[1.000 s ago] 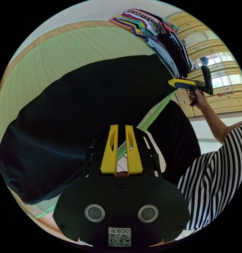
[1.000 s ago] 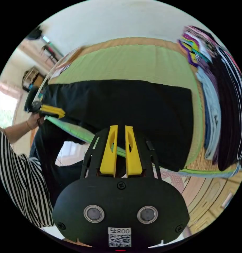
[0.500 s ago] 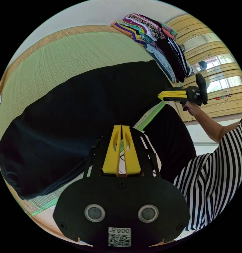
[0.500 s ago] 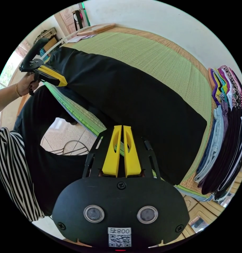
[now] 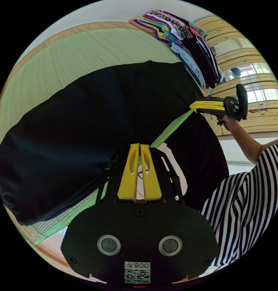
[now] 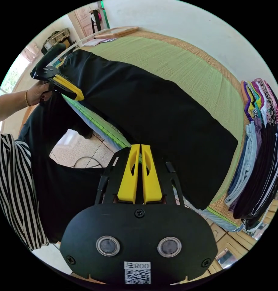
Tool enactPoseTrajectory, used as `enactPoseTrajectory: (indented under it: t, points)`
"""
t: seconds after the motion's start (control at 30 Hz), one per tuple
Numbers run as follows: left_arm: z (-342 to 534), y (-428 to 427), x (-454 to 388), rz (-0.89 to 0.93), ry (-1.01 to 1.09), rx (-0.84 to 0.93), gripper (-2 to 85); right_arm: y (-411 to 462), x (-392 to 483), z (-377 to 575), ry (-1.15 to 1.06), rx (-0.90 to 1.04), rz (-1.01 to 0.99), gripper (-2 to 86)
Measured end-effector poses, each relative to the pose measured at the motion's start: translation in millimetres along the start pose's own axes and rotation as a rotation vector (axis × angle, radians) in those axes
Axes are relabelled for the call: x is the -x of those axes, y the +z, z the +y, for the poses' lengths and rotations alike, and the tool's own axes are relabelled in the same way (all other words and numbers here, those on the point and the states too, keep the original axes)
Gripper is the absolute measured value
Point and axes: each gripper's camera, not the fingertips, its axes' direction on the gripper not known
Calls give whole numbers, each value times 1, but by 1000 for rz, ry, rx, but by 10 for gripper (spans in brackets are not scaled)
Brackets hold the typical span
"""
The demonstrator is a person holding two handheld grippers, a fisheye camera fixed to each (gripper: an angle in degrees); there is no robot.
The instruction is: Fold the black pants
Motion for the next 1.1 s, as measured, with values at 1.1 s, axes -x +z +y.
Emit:
enactPoseTrajectory:
  t: [1.1]
  points:
    - [184,-91,187,1,-470,-262,11,5,0,-250,-100,-213,-448,56]
